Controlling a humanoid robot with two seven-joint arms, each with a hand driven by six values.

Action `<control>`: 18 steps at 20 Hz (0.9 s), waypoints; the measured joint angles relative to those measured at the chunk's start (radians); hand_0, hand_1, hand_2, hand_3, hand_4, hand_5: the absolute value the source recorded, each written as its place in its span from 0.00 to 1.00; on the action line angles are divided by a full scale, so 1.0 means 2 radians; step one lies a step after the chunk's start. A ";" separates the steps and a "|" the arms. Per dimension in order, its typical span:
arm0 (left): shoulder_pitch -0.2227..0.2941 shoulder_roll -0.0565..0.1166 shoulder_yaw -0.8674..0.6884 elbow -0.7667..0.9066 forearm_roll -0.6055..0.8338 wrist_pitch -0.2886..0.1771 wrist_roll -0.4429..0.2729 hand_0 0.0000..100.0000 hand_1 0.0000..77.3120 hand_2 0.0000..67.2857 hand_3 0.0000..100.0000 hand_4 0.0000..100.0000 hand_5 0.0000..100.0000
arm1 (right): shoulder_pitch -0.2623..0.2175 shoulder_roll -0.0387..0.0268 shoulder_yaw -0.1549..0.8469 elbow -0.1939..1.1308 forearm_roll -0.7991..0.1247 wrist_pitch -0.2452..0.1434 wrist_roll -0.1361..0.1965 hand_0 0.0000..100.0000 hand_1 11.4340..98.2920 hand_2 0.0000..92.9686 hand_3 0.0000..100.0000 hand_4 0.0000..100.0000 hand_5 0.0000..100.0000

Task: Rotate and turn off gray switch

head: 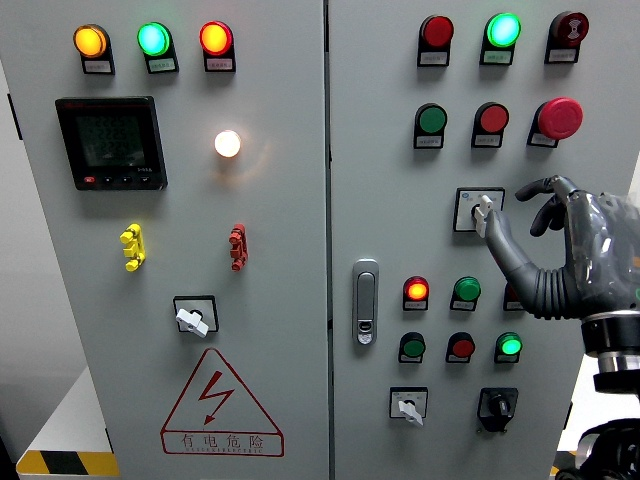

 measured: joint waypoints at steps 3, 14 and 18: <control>0.000 0.000 0.000 0.000 0.000 0.000 0.000 0.88 0.00 0.20 0.19 0.08 0.11 | -0.014 0.0000 0.009 0.017 0.000 0.002 0.030 0.00 0.26 0.32 0.46 0.37 0.65; 0.000 0.000 0.000 0.000 0.000 0.000 0.000 0.88 0.00 0.20 0.19 0.08 0.11 | -0.069 -0.0089 0.032 0.065 -0.034 0.010 0.093 0.00 0.28 0.07 0.14 0.07 0.19; 0.000 0.000 0.000 0.000 0.000 0.000 0.000 0.88 0.00 0.20 0.19 0.08 0.11 | -0.091 -0.0120 0.033 0.081 -0.035 0.011 0.123 0.00 0.27 0.06 0.08 0.05 0.13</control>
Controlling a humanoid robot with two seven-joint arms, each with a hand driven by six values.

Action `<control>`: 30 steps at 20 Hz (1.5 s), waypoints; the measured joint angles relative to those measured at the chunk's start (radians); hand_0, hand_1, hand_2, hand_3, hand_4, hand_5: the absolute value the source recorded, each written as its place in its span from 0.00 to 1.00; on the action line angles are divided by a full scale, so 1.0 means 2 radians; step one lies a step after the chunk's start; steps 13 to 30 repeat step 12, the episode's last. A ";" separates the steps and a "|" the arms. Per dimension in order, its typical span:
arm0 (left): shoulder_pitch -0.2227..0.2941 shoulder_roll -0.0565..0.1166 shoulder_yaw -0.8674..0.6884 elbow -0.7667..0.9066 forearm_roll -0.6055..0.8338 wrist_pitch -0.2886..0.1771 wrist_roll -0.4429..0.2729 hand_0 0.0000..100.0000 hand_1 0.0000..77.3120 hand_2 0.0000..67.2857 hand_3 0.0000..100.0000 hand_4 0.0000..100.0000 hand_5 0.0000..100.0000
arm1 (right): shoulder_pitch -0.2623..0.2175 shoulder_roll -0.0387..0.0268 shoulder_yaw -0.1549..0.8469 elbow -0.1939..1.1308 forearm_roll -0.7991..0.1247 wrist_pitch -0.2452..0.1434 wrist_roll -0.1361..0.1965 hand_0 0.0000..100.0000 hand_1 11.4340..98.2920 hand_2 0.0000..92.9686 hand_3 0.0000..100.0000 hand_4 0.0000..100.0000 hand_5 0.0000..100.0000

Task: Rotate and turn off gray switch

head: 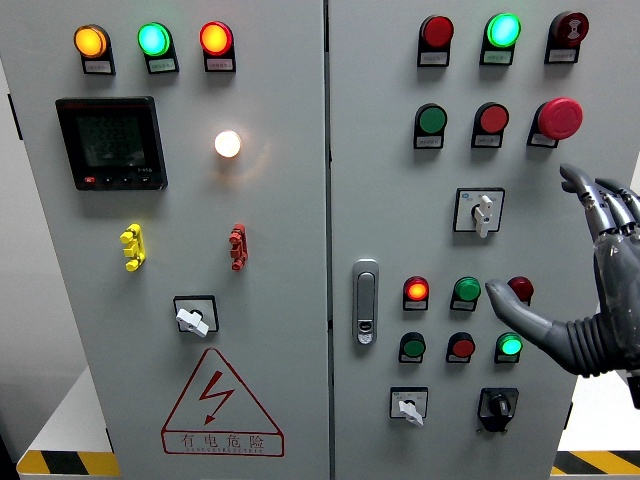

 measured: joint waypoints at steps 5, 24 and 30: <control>0.000 0.000 0.000 0.000 0.000 0.000 0.000 0.88 0.00 0.20 0.19 0.08 0.11 | -0.024 0.0031 0.019 0.019 -0.001 0.005 0.051 0.00 0.28 0.05 0.08 0.04 0.12; 0.000 0.000 0.000 0.000 0.000 0.000 0.000 0.88 0.00 0.20 0.19 0.08 0.11 | -0.040 0.0037 0.033 0.046 -0.003 0.037 0.080 0.00 0.31 0.05 0.09 0.03 0.11; 0.000 0.000 0.000 0.000 0.000 0.000 0.000 0.88 0.00 0.20 0.19 0.08 0.11 | -0.040 0.0037 0.033 0.046 -0.003 0.037 0.080 0.00 0.31 0.05 0.09 0.03 0.11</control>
